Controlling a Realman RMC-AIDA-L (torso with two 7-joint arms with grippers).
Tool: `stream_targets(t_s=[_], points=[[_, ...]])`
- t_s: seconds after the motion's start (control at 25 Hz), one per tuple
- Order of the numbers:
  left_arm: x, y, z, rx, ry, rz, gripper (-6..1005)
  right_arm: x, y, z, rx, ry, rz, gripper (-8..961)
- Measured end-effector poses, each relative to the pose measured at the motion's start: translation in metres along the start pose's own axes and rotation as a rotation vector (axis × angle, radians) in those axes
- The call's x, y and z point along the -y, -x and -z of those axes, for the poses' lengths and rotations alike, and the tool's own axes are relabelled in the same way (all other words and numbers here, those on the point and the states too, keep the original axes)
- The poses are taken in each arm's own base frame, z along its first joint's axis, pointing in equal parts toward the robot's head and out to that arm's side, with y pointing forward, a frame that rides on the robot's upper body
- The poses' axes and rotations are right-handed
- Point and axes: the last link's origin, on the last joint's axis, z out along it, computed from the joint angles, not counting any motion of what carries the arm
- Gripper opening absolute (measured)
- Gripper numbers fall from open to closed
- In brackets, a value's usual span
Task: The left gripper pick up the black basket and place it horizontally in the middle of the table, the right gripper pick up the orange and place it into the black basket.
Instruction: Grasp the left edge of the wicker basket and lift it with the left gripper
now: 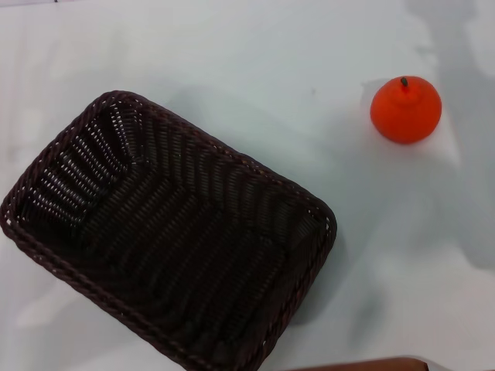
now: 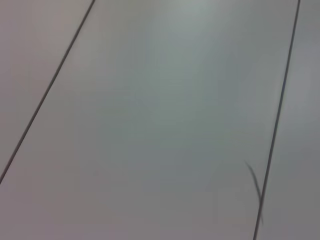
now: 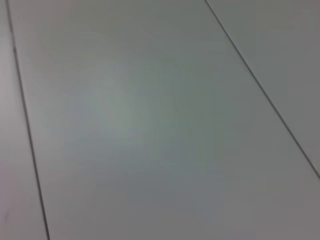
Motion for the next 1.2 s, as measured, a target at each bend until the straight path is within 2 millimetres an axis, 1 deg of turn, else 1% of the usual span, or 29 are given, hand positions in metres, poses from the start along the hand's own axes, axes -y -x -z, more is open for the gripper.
stream_targets(t_s=[0.2, 0.48, 0.6, 0.72, 0.76, 0.84, 0.96, 1.0, 1.04, 1.12, 1.2], points=[[-0.002, -0.003, -0.002, -0.02, 0.014, -0.001, 866, -0.002, 0.005, -0.002, 0.036, 0.009, -0.033, 916], [-0.004, -0.004, 0.001, -0.033, 0.018, 0.006, 864, 0.0, 0.003, -0.004, 0.018, -0.005, -0.036, 916], [-0.002, -0.001, 0.002, -0.016, 0.003, 0.021, 863, 0.0, 0.003, -0.003, 0.019, -0.002, -0.041, 916], [0.004, -0.006, 0.004, -0.018, -0.001, 0.045, 861, -0.001, 0.002, -0.002, 0.02, 0.0, -0.062, 916], [0.01, -0.011, 0.004, -0.016, 0.009, 0.07, 861, -0.001, 0.002, -0.003, 0.019, 0.0, -0.07, 916], [0.014, -0.014, 0.004, -0.009, 0.02, 0.08, 860, -0.002, 0.001, -0.003, 0.016, -0.002, -0.083, 916], [0.02, -0.026, -0.004, 0.039, 0.108, 0.069, 855, -0.003, 0.001, -0.002, 0.02, -0.006, -0.104, 915], [0.02, -0.026, -0.004, 0.039, 0.108, 0.069, 854, -0.002, 0.001, -0.002, 0.024, -0.009, -0.112, 915], [0.024, -0.039, -0.012, 0.103, 0.188, 0.059, 852, -0.002, 0.002, -0.001, 0.028, -0.013, -0.119, 915], [0.027, -0.051, -0.017, 0.145, 0.232, 0.055, 849, -0.002, 0.001, 0.0, 0.033, -0.021, -0.128, 915], [0.031, -0.074, -0.024, 0.215, 0.298, 0.042, 846, -0.005, -0.002, -0.001, 0.025, -0.029, -0.13, 915]])
